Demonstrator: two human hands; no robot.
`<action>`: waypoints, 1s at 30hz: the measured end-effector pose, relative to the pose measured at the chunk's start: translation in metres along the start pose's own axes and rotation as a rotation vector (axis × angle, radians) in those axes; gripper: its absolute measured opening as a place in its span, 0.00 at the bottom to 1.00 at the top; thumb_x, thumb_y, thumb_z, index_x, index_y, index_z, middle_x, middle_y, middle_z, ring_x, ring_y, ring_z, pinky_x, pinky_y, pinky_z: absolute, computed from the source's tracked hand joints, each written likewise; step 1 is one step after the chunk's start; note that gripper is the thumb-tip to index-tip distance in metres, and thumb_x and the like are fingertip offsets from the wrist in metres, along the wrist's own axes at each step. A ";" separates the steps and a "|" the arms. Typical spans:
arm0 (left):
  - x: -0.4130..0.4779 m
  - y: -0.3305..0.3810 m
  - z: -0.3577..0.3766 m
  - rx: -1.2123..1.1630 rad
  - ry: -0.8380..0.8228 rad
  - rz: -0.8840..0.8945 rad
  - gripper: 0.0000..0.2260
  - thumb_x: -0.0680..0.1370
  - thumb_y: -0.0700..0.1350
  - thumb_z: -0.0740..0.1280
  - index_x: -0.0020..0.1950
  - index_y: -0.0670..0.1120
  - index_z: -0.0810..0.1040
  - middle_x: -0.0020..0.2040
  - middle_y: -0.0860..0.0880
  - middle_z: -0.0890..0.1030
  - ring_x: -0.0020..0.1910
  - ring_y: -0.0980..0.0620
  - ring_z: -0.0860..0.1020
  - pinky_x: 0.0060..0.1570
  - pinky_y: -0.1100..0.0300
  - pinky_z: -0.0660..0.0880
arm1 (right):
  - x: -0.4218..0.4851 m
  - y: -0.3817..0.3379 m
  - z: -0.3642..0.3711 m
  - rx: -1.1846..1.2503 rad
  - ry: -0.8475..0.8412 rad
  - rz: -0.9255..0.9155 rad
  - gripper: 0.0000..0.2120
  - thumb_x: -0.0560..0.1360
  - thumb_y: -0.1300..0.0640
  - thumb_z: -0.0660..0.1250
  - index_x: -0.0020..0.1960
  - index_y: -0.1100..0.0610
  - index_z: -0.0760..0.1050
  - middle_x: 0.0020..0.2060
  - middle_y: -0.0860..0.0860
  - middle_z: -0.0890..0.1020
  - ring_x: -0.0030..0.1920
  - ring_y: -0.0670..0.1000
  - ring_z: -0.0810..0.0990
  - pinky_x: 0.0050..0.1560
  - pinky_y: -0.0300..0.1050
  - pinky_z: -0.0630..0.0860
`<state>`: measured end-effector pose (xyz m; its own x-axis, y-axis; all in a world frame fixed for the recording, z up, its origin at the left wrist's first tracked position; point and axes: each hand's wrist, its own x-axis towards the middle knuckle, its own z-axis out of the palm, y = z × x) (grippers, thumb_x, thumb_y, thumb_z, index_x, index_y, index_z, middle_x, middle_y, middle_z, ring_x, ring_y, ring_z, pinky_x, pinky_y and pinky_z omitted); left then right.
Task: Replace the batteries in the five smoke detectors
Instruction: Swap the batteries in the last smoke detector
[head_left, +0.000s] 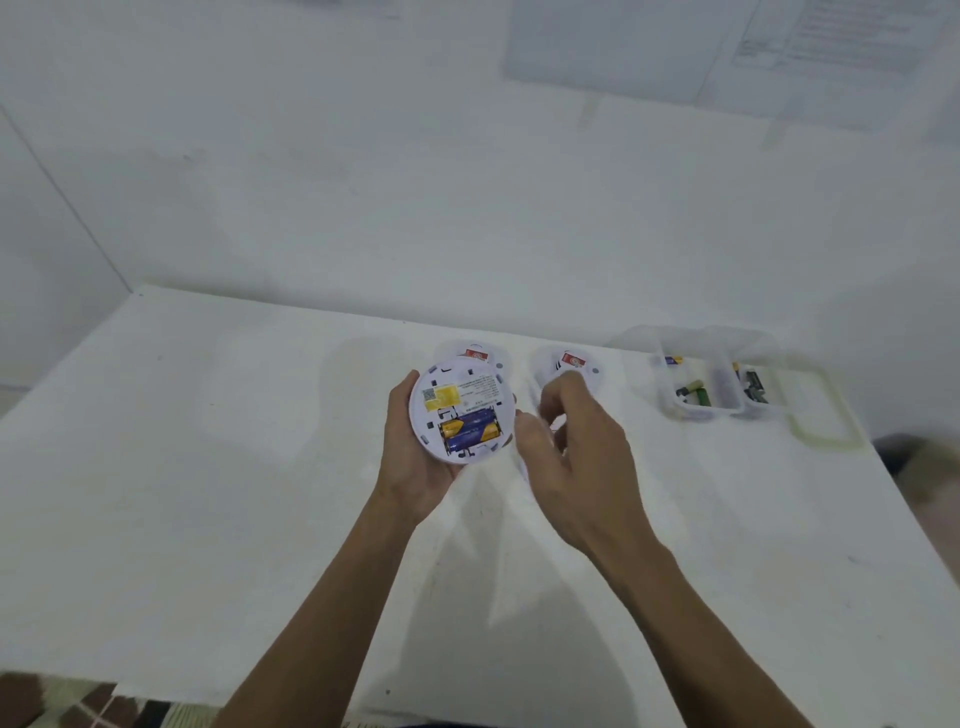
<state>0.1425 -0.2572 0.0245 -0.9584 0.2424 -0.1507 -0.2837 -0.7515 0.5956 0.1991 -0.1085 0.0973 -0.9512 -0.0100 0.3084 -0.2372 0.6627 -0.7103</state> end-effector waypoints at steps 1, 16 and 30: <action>0.001 0.001 0.001 0.008 0.017 0.004 0.28 0.82 0.53 0.46 0.47 0.50 0.87 0.49 0.46 0.85 0.47 0.48 0.84 0.41 0.56 0.81 | 0.002 -0.004 0.002 -0.063 0.003 -0.025 0.11 0.72 0.40 0.56 0.42 0.47 0.61 0.34 0.43 0.71 0.32 0.40 0.72 0.30 0.31 0.64; 0.013 0.005 -0.004 0.076 0.059 0.019 0.20 0.76 0.59 0.58 0.59 0.51 0.81 0.58 0.46 0.81 0.56 0.47 0.79 0.58 0.52 0.75 | 0.032 -0.003 0.053 -0.471 0.185 -0.289 0.19 0.69 0.41 0.72 0.52 0.53 0.79 0.52 0.56 0.80 0.48 0.58 0.78 0.40 0.49 0.80; 0.013 0.004 0.007 0.219 0.219 0.016 0.30 0.78 0.64 0.51 0.75 0.48 0.65 0.71 0.40 0.71 0.69 0.38 0.70 0.69 0.40 0.65 | 0.033 -0.004 0.054 -0.380 0.203 -0.282 0.16 0.68 0.46 0.73 0.49 0.56 0.80 0.46 0.57 0.79 0.44 0.56 0.78 0.40 0.48 0.80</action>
<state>0.1295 -0.2529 0.0308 -0.9534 0.0753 -0.2922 -0.2776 -0.5984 0.7516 0.1581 -0.1520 0.0755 -0.7942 -0.1071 0.5981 -0.3547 0.8809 -0.3133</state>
